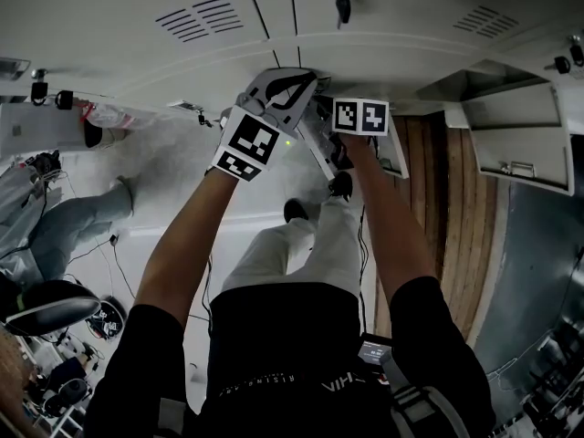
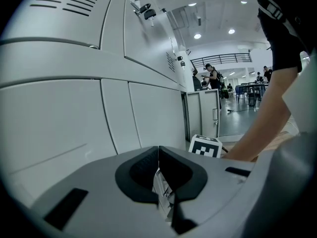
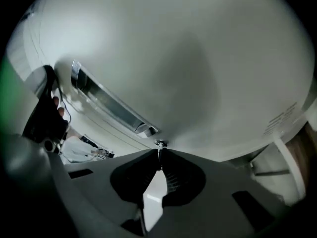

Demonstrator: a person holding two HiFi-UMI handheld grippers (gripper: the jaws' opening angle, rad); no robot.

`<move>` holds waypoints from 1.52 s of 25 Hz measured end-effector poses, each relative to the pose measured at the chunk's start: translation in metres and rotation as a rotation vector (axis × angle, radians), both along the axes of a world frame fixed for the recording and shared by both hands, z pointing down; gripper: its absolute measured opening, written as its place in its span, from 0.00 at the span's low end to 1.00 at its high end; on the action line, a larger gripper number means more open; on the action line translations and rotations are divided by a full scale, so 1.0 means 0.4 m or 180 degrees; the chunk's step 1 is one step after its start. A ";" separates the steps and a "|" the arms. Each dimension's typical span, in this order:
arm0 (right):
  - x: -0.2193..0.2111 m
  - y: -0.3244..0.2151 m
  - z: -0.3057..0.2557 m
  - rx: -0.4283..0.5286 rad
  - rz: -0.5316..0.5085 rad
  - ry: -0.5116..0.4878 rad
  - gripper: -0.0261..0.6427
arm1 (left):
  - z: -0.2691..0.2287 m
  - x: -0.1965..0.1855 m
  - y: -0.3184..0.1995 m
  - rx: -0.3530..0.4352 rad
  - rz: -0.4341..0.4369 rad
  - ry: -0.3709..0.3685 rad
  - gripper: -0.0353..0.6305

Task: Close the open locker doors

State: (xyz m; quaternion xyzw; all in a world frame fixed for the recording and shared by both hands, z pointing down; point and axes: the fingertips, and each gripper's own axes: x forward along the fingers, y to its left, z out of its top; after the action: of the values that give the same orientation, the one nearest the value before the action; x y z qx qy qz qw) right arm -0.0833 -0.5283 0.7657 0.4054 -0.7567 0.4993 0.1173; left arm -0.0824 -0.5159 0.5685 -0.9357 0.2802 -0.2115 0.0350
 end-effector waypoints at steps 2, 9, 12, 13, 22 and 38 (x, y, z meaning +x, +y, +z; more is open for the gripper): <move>-0.001 -0.002 -0.001 -0.0037 -0.0013 -0.0112 0.12 | 0.000 0.001 0.000 -0.0003 0.0004 0.0002 0.09; 0.003 -0.002 0.002 0.0122 -0.0150 0.0705 0.11 | 0.001 -0.001 -0.002 -0.0003 -0.0018 -0.0006 0.09; 0.011 0.000 -0.001 0.0228 -0.0040 0.1082 0.11 | 0.001 0.001 -0.001 -0.0016 -0.0004 -0.0020 0.09; 0.013 0.001 -0.003 0.0265 -0.0015 0.1184 0.11 | 0.000 0.001 -0.001 -0.0019 0.0005 -0.0024 0.09; 0.001 -0.001 -0.006 0.0609 0.0058 0.2009 0.11 | -0.005 -0.002 0.001 -0.0057 0.0050 0.0029 0.09; -0.016 0.012 -0.010 0.0961 -0.0622 0.2898 0.13 | -0.009 -0.001 -0.001 -0.0053 0.0015 0.0000 0.09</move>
State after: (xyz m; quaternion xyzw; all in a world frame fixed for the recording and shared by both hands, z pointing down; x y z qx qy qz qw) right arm -0.0898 -0.5233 0.7617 0.5221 -0.7271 0.1427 0.4224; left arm -0.0826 -0.5163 0.5649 -0.9366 0.2762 -0.2138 0.0277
